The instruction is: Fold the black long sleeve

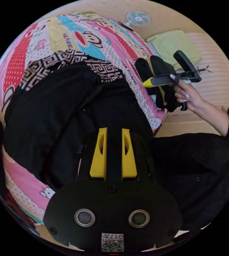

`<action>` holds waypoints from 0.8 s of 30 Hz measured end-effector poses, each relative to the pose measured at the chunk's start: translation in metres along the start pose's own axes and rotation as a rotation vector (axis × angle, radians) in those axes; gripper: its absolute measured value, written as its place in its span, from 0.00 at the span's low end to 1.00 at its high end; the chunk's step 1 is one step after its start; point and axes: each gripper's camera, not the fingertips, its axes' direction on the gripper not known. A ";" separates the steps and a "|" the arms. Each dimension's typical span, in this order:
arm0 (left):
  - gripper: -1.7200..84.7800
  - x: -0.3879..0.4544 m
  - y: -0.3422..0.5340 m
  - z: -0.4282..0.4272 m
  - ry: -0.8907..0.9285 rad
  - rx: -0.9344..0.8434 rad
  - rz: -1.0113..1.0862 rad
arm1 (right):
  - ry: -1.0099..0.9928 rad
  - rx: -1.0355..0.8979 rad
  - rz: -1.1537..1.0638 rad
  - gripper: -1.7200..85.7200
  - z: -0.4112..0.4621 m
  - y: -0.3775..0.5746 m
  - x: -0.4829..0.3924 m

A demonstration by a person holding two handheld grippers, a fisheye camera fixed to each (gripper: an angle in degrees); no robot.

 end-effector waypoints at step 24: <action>0.02 -0.041 0.145 -0.043 0.047 0.041 -0.495 | 0.002 -0.360 -0.094 0.05 -0.027 0.122 0.015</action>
